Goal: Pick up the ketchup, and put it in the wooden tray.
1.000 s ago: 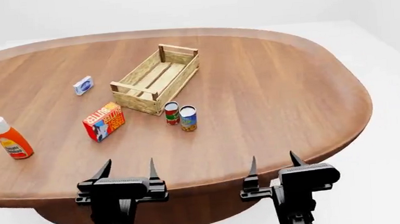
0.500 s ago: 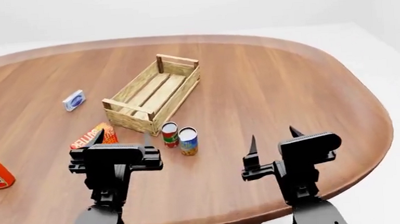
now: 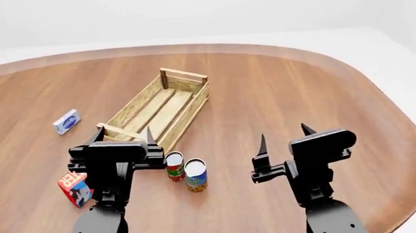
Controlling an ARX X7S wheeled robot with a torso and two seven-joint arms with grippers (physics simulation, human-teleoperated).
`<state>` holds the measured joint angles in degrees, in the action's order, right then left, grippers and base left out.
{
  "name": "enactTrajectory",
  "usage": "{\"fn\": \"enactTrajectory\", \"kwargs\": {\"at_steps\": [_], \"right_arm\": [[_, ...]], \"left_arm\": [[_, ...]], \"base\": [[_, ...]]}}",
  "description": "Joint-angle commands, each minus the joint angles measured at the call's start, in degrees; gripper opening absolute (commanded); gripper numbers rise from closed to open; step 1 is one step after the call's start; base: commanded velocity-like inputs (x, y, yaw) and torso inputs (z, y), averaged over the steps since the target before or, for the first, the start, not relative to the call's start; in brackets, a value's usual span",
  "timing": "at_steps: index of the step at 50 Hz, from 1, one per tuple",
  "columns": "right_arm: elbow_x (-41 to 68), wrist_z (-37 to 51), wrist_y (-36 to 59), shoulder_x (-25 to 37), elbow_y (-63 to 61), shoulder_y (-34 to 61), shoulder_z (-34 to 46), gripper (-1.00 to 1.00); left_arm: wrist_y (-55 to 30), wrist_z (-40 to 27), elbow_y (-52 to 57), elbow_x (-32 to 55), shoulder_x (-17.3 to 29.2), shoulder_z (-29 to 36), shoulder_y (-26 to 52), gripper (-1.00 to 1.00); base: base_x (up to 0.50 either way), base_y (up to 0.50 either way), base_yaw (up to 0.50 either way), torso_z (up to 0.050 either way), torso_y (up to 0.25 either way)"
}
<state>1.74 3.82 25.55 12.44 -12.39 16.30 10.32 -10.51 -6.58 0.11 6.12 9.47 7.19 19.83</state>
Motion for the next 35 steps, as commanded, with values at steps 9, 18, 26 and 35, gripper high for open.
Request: {"fn": "enactTrajectory", "kwargs": {"at_steps": [9, 18, 26, 35], "right_arm": [[-0.8, -1.0, 1.3, 0.4, 1.4, 4.6, 3.0, 1.0], [-0.7, -1.0, 1.2, 0.4, 2.2, 5.4, 3.5, 1.0], [-0.5, -0.7, 1.1, 0.5, 2.1, 5.2, 3.6, 1.0], [-0.3, -0.6, 0.9, 0.6, 2.2, 5.4, 3.9, 1.0]], "left_arm": [[0.4, -1.6, -2.0, 0.8, 0.4, -0.8, 1.5, 1.0], [0.3, -2.0, -2.3, 1.1, 0.6, -0.7, 1.6, 1.0], [0.6, -2.2, -2.7, 1.2, 0.8, -0.5, 1.6, 1.0], [0.7, -2.5, -2.9, 1.5, 1.0, -0.4, 1.9, 1.0]], "base": [[0.07, 0.0, 0.5, 0.0, 0.0], [0.07, 0.01, 0.5, 0.0, 0.0], [0.07, 0.01, 0.5, 0.0, 0.002], [0.07, 0.01, 0.5, 0.0, 0.0]]}}
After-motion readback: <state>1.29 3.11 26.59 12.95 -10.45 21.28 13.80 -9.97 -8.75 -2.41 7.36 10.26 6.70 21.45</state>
